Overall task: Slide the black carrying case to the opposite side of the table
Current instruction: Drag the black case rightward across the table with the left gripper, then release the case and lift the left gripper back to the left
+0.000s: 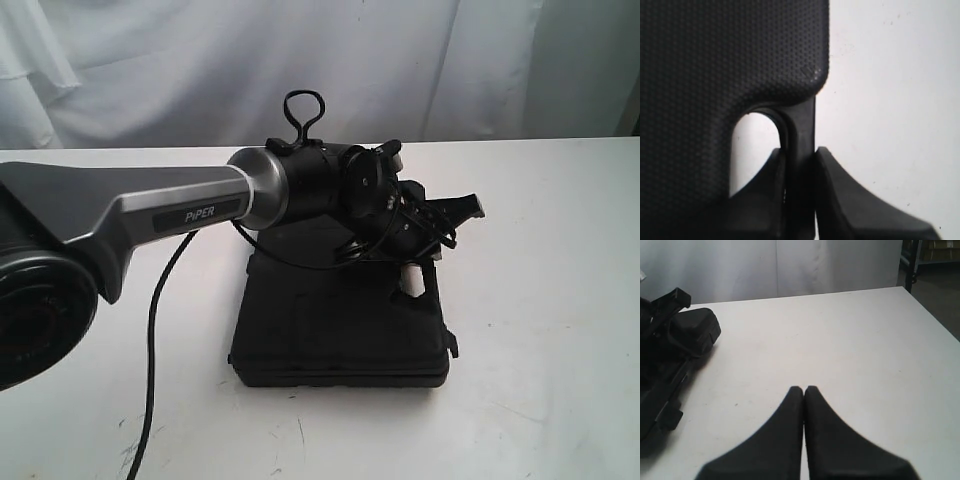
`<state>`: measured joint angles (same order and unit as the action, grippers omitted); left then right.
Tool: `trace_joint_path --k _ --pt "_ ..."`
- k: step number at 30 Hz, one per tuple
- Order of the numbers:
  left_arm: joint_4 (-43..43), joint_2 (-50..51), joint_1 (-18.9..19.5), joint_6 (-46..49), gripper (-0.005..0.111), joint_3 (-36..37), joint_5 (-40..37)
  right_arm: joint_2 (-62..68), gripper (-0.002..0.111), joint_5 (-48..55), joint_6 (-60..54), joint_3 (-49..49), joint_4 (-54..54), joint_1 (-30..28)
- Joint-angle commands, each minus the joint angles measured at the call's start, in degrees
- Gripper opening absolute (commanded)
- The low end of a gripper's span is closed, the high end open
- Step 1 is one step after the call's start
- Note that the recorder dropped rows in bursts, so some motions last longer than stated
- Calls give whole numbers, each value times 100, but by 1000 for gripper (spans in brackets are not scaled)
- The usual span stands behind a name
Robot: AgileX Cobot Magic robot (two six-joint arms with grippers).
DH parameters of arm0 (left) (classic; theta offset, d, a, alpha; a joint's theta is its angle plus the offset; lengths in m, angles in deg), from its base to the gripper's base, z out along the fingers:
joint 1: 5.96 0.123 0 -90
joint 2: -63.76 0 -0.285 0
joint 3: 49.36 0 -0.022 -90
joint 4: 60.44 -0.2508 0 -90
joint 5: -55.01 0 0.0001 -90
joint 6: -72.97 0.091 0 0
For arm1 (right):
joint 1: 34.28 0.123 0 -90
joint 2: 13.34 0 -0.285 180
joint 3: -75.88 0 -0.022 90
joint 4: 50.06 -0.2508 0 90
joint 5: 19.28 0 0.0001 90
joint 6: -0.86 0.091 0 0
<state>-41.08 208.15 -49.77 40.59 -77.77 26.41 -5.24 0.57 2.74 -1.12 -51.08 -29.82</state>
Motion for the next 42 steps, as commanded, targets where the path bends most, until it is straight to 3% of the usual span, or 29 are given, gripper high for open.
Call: trace_joint_path --k 1,4,12,19,30,32,36,42 --pt "186 84 -13 -61 0 -71 768 -31 0 -8 19 -21 -7 7" --pt "-50 84 -13 -61 3 -71 719 -31 0 -8 19 -21 -7 7" --pt "-389 84 52 -31 32 -71 388 -31 0 -8 19 -21 -7 7" --pt "-530 63 52 8 42 -71 244 -31 0 -8 19 -21 -7 7" --pt "-1269 -281 52 -14 39 -71 282 -31 0 -8 19 -21 -7 7" --pt "-1481 -397 52 -14 30 -71 189 -31 0 -8 19 -21 -7 7" --pt "-2338 -723 52 -14 0 -71 -127 -31 0 -8 19 -21 -7 7" --pt "-3294 -1270 52 -32 0 -33 -673 -31 0 -8 19 -21 -7 7"
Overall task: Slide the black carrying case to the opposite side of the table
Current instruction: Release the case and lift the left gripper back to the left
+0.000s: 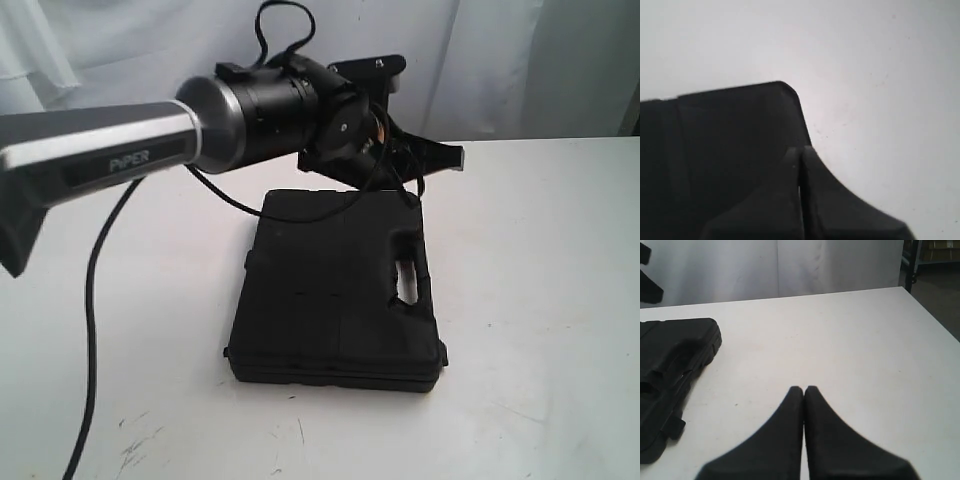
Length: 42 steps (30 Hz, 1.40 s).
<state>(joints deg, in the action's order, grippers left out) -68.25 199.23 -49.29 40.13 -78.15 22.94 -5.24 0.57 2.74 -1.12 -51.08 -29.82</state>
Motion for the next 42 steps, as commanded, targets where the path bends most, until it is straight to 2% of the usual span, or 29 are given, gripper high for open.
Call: trace_joint_path --k 1,5,9,17,21,25,31,42 --pt "-716 -477 4 -2 0 66 -381 -31 0 -8 19 -21 -7 7" --pt "-1235 -943 4 -234 0 785 -194 -31 0 -8 19 -21 -7 7" --pt "-1713 -1686 51 -774 0 2038 709 -31 0 -8 19 -21 -7 7" --pt "-1712 -3214 577 -1060 0 3841 1658 -31 0 -8 19 -21 -7 7" --pt "-1733 -3969 703 -1060 0 4591 1930 -31 0 -8 19 -21 -7 7" --pt "-1733 -4499 739 -1082 0 5081 2074 -31 0 -8 19 -21 -7 7" --pt "-1733 -5184 739 -1058 0 5629 1811 -31 0 -8 19 -21 -7 7" --pt "-2119 -5291 739 -1034 0 5670 1702 -31 0 -8 19 -21 -7 7"
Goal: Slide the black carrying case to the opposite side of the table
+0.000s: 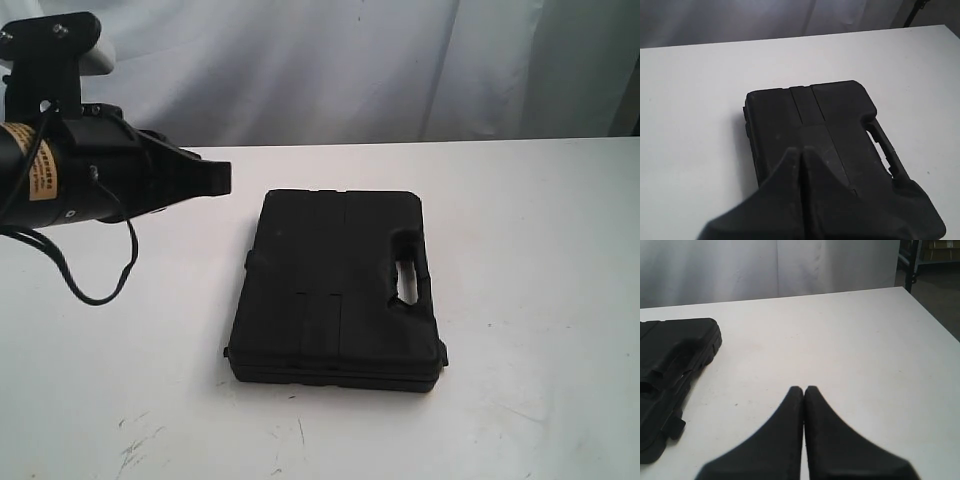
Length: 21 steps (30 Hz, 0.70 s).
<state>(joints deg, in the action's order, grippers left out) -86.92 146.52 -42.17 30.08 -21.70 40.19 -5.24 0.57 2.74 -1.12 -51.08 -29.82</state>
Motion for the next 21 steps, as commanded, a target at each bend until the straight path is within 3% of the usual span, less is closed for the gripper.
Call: trace_joint_path --k 1,3,8,12,18,21 --pt "-289 -20 27 -28 0 25 -52 -31 0 -8 19 -21 -7 7" --pt "-288 -20 27 3 0 25 -180 -31 0 -8 19 -21 -7 7" --pt "-340 -168 27 12 0 103 -1593 -31 0 -8 19 -21 -7 7" --pt "-643 -1171 112 0 0 805 -1658 -31 0 -8 19 -21 -7 7" --pt "198 -3475 2029 336 0 2425 -416 -31 0 -8 19 -21 -7 7" --pt "442 -4227 2552 557 0 2892 -80 -31 0 -8 19 -21 -7 7"
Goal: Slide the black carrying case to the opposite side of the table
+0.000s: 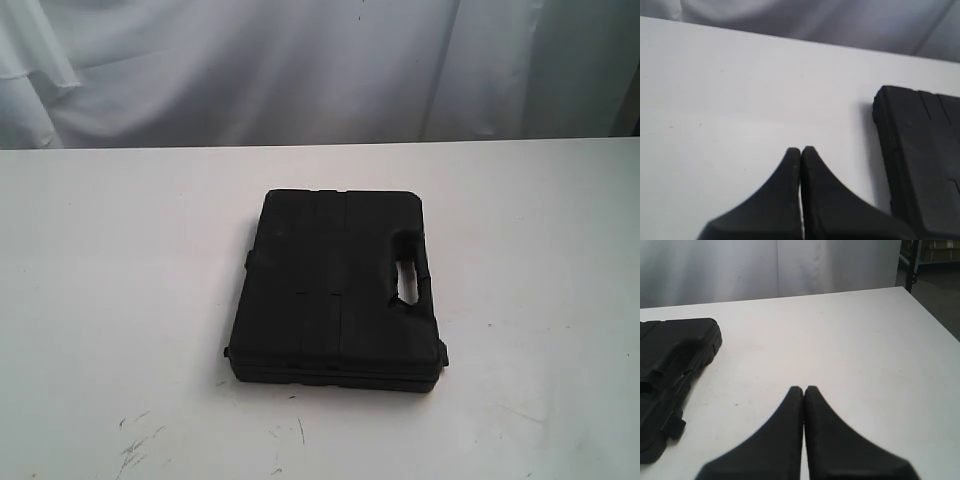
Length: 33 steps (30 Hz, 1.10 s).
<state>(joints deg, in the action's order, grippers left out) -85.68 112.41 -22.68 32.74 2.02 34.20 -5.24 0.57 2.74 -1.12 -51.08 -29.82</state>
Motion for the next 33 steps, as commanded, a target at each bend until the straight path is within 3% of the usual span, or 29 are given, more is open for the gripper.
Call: trace_joint_path --k 1,8,21,24,28,33 --pt "354 -1046 784 322 0 651 616 -31 0 -8 19 -21 -7 7" --pt "375 -2315 1573 307 0 1293 753 -31 0 -8 19 -21 -7 7" --pt "618 -2984 1616 312 0 1643 740 -31 0 -8 19 -21 -7 7" --pt "1460 -2996 1616 1157 0 1805 729 -31 0 -8 19 -21 -7 7" --pt "2654 -3154 1616 3128 0 1940 676 -31 0 -8 19 -21 -7 7" --pt "2905 -3516 1616 3726 0 2112 390 -31 0 -8 19 -21 -7 7"
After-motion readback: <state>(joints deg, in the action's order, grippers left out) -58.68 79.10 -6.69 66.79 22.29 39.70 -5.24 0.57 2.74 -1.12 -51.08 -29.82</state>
